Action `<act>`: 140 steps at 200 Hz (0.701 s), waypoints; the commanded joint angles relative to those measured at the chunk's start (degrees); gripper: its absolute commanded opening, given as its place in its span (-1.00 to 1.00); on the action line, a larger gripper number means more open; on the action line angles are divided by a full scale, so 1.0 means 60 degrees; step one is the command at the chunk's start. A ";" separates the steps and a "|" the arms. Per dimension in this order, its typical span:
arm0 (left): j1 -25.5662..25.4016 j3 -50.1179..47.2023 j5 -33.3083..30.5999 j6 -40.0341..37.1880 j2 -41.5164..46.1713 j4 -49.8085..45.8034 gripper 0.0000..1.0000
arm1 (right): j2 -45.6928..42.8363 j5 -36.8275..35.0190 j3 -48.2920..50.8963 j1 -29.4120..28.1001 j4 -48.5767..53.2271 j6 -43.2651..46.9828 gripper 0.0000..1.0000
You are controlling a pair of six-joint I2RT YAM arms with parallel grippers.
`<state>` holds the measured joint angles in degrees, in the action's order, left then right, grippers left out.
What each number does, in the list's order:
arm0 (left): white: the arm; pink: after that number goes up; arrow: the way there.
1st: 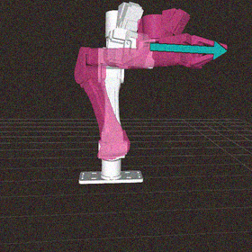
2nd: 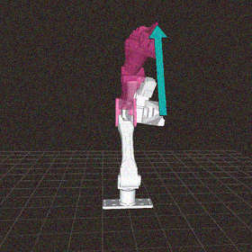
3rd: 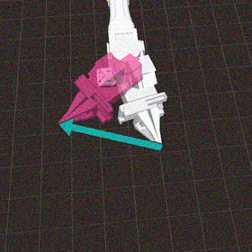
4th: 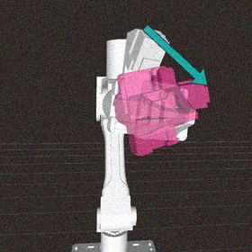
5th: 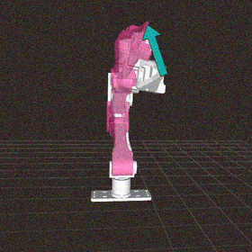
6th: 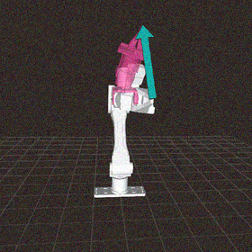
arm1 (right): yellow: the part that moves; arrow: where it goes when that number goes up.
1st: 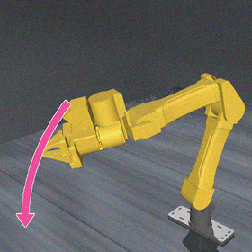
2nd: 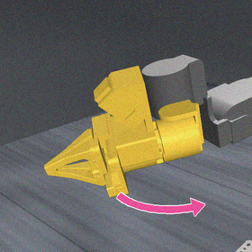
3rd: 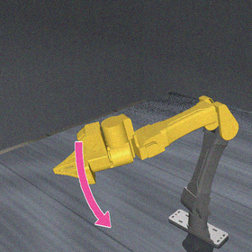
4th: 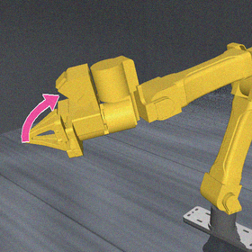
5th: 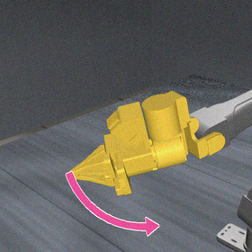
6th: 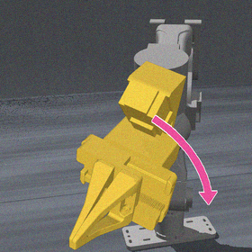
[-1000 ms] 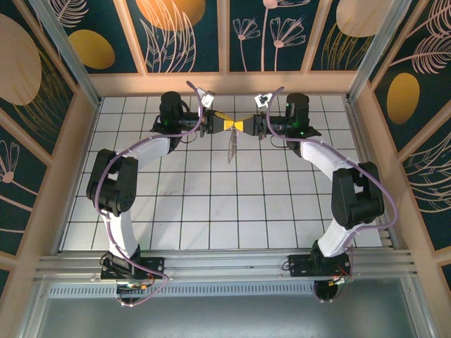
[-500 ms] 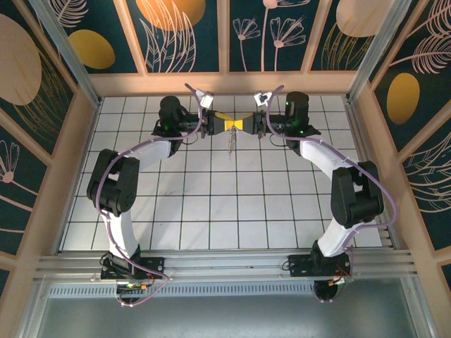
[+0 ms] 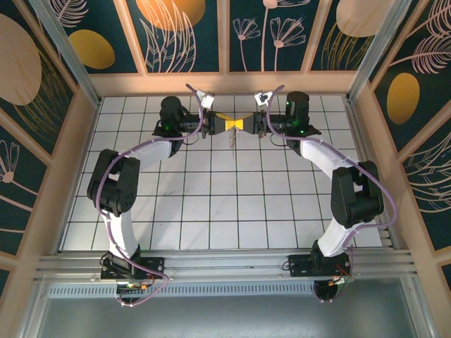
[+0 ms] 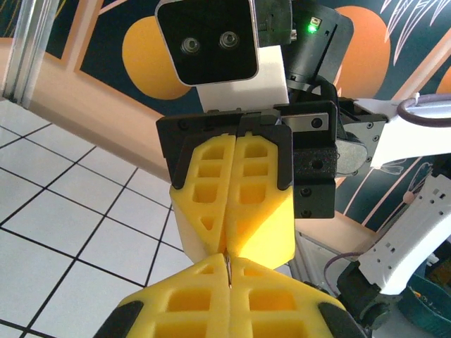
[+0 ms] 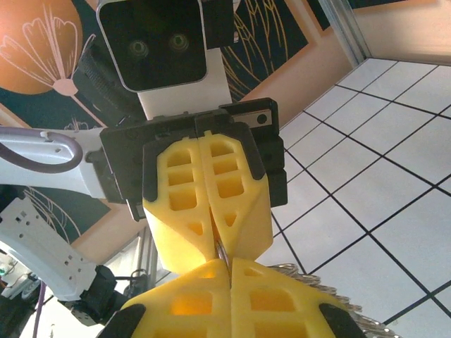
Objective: Put the keys on the keyring
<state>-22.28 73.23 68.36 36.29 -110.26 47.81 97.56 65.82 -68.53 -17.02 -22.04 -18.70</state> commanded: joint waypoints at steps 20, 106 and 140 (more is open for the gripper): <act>-0.0241 -0.0509 -0.0355 0.0311 0.0568 0.1122 -1.00 | -0.0802 -0.0669 0.0511 0.0493 -0.1107 -0.0750 -0.35; -0.0256 -0.2288 -0.1251 0.1954 0.1172 0.3780 -1.00 | -0.3496 -0.4253 0.4253 0.0086 -0.1855 -0.0296 -0.06; -0.0285 -0.2493 -0.1229 0.2059 0.1179 0.4013 -1.00 | -0.3750 -0.5120 0.4623 -0.0442 -0.1557 0.0616 0.10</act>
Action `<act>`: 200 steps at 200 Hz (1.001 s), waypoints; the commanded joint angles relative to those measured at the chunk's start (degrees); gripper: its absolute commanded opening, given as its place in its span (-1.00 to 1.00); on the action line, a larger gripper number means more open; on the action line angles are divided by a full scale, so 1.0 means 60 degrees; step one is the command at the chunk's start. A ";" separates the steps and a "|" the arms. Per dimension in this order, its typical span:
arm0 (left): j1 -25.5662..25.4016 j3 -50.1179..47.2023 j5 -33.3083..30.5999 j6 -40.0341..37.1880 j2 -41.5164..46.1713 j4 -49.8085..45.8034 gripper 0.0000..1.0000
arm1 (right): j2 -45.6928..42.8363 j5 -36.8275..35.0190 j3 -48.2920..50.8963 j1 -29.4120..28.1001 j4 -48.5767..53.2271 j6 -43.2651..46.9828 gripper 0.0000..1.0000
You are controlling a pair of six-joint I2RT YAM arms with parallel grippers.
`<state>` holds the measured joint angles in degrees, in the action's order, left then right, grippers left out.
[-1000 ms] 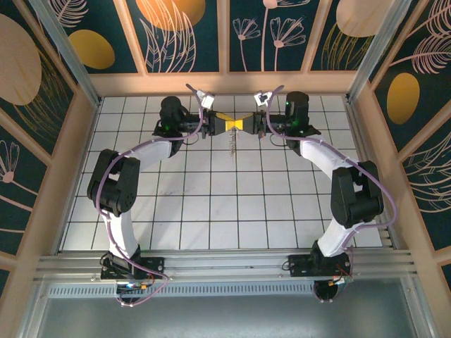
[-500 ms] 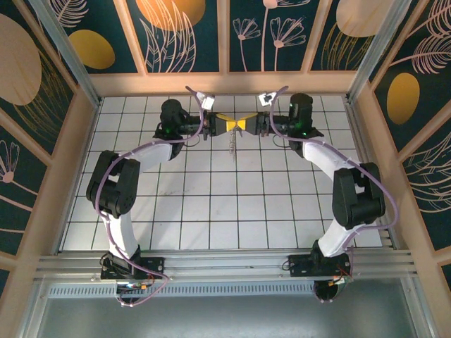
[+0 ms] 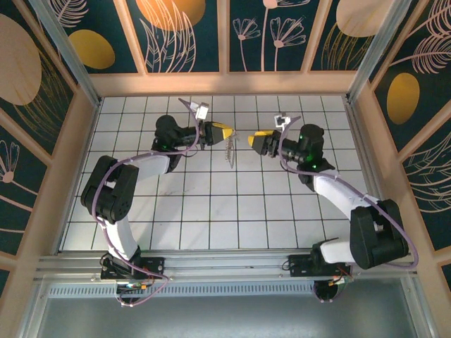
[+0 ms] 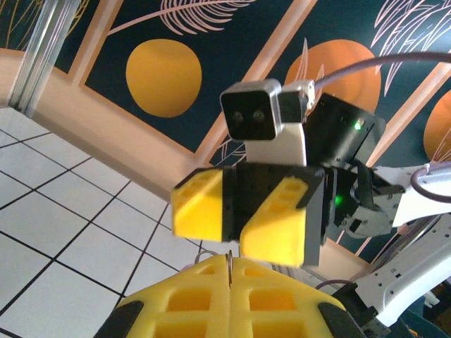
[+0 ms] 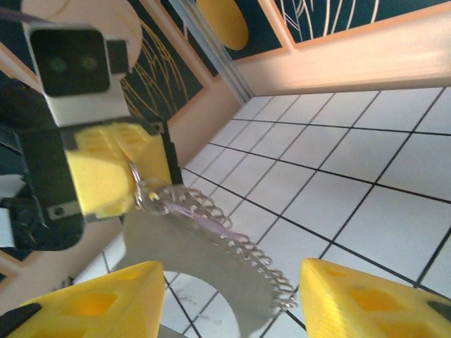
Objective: Put the keys on the keyring
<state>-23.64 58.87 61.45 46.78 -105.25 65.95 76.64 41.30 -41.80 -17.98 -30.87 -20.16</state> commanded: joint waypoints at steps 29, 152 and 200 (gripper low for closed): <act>-0.0089 -0.0089 0.0032 0.0325 0.0339 0.1034 -1.00 | -0.0080 -0.1156 0.0159 -0.0528 -0.0104 0.1390 0.12; -0.0263 0.0264 0.0232 0.0272 0.0337 0.0712 -1.00 | 0.1261 -0.0887 -0.1256 -0.1227 0.0245 0.2144 -0.01; -0.0279 0.0257 0.0036 0.0300 0.0418 0.0719 -1.00 | 0.1219 -0.0687 -0.1096 -0.1345 0.0407 0.2279 -0.80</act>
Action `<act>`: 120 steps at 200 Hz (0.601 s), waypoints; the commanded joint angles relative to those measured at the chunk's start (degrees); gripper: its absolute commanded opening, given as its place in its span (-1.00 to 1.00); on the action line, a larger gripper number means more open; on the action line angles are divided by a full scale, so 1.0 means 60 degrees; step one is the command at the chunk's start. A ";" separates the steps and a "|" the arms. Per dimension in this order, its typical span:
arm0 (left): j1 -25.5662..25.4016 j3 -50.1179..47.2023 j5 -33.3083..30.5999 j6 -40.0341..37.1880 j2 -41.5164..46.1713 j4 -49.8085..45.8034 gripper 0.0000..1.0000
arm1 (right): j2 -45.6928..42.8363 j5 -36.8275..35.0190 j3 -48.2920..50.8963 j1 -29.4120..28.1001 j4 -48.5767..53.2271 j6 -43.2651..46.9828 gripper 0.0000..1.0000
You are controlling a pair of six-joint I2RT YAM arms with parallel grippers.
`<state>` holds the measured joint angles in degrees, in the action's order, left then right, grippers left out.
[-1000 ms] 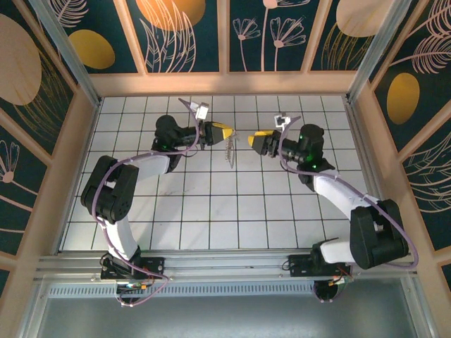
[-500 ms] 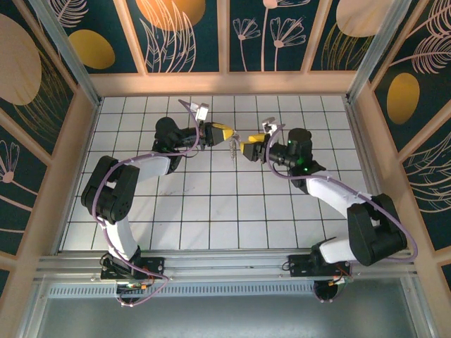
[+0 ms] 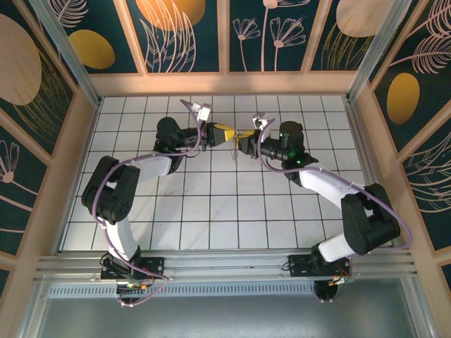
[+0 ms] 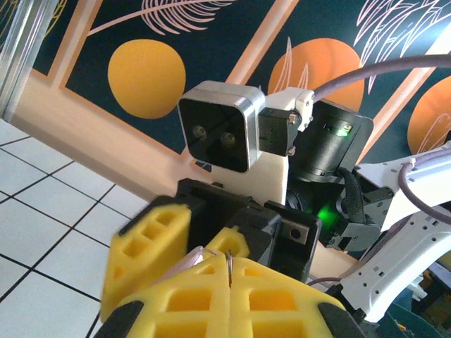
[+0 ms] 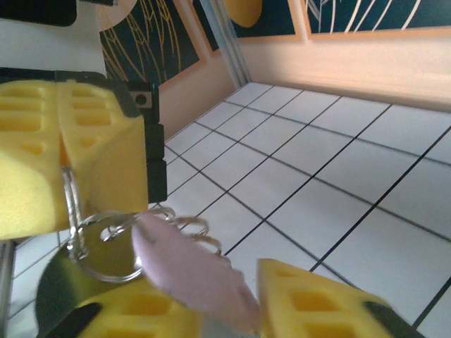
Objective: Put the keys on the keyring
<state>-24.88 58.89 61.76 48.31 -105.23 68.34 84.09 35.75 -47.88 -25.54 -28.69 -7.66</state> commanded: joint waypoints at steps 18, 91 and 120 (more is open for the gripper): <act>-0.0071 0.0190 -0.0139 0.0067 0.0472 0.0402 -1.00 | -0.0158 0.0206 0.0145 -0.0099 0.0021 0.0176 -1.00; -0.0071 0.0079 -0.0522 0.0068 0.0671 0.0571 -1.00 | -0.0112 0.0268 0.0481 -0.0340 -0.0078 0.0074 -1.00; -0.0071 0.0120 -0.0522 0.0132 0.0608 0.0629 -1.00 | 0.0139 0.0247 0.0222 -0.0645 0.0129 0.0194 -1.00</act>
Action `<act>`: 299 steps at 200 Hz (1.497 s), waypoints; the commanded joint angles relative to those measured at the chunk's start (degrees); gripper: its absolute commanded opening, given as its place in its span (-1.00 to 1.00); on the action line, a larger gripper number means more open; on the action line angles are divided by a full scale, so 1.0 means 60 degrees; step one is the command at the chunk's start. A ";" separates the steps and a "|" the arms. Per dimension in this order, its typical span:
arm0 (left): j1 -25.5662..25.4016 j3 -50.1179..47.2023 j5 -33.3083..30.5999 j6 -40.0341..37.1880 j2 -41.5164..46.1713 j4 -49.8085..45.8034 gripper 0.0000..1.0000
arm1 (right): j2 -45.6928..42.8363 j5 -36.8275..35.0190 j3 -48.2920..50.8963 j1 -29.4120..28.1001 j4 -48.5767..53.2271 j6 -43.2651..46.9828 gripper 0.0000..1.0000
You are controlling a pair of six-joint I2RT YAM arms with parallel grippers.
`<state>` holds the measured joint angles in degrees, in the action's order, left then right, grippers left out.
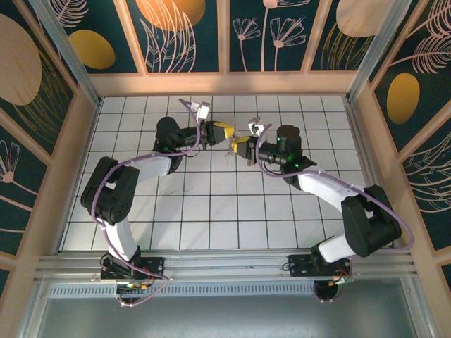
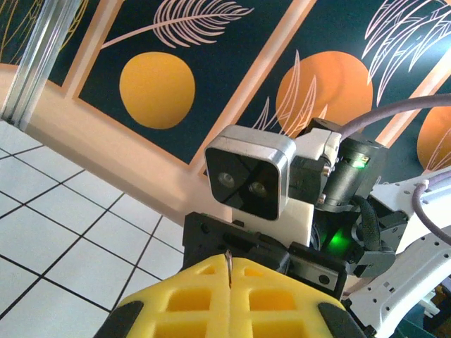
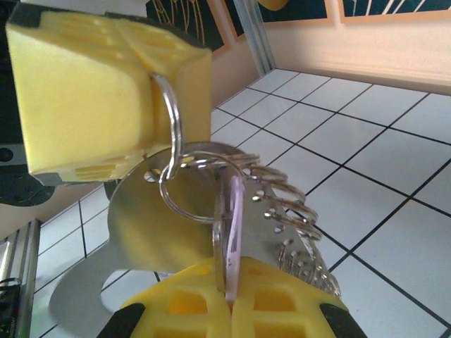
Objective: Put the keys on the keyring
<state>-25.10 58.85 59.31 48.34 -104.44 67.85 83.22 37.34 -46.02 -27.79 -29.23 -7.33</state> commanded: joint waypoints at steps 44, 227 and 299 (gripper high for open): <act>-0.0035 0.0123 -0.0126 0.0213 0.0417 0.0819 -1.00 | 0.0457 -0.0181 -0.0344 -0.0378 0.0476 0.0286 -1.00; -0.0035 -0.0160 -0.0576 0.0685 0.0120 0.1534 -1.00 | -0.2444 -0.0828 0.1620 0.1311 -0.0791 -0.2383 0.01; -0.0050 -0.0444 -0.1572 0.1808 0.0009 0.1831 -1.00 | -0.1502 -0.0423 0.0767 0.1297 -0.3906 -0.4915 -0.02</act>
<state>-25.10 56.66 52.62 55.05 -104.14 73.56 71.53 32.69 -38.61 -20.23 -42.52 -29.78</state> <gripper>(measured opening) 0.044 0.494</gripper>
